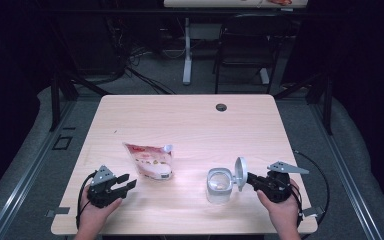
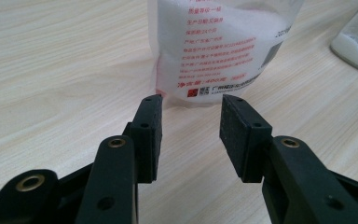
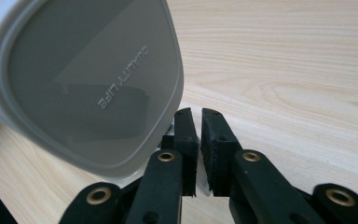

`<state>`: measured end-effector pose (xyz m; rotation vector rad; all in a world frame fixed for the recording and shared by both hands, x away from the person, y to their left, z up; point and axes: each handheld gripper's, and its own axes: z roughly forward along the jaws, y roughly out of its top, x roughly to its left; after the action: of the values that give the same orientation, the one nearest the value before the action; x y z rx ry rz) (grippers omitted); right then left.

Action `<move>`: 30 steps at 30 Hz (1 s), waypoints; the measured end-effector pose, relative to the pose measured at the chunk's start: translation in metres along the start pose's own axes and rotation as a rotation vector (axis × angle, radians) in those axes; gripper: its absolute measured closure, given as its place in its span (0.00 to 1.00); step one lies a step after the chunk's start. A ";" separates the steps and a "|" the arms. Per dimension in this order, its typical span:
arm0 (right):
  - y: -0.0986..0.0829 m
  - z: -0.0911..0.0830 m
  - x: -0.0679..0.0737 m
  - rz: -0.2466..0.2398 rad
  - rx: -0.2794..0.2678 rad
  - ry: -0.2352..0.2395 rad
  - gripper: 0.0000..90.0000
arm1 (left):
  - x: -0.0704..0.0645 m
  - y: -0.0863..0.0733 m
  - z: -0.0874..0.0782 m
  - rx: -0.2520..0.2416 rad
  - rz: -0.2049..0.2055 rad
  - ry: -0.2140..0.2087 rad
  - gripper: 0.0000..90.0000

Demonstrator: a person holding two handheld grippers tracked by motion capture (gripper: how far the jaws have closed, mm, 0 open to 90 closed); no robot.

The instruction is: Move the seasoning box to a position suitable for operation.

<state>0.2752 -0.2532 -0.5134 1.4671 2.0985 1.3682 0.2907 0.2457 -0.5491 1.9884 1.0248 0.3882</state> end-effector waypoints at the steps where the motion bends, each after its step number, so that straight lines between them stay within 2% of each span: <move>1: -0.001 -0.001 0.000 0.000 -0.010 0.000 0.92 | 0.000 0.000 0.000 0.000 0.000 0.000 0.66; 5: -0.008 -0.006 0.000 -0.021 -0.025 -0.029 0.87 | 0.000 0.000 0.000 0.000 0.000 0.000 0.66; 9: -0.015 -0.008 0.000 -0.051 0.001 -0.035 0.82 | 0.000 0.000 0.000 0.000 0.003 0.000 0.66; 14: -0.021 -0.008 0.002 -0.063 0.015 -0.039 0.77 | 0.000 0.000 0.000 0.001 0.003 0.001 0.66; 21: -0.026 0.003 0.006 -0.096 0.062 -0.041 0.70 | 0.000 0.000 0.001 0.003 0.004 0.000 0.66; 26: -0.027 0.011 0.009 -0.114 0.077 -0.051 0.70 | 0.000 0.000 0.001 0.008 0.006 -0.001 0.66; 29: -0.026 0.016 0.009 -0.121 0.080 -0.081 0.75 | 0.000 -0.001 0.001 0.003 0.003 0.003 0.66; 30: -0.025 0.017 0.009 -0.115 0.079 -0.075 0.75 | 0.000 -0.001 0.001 0.003 0.003 0.003 0.66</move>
<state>0.2663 -0.2383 -0.5398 1.3811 2.1750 1.1834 0.2910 0.2451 -0.5502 1.9931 1.0247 0.3915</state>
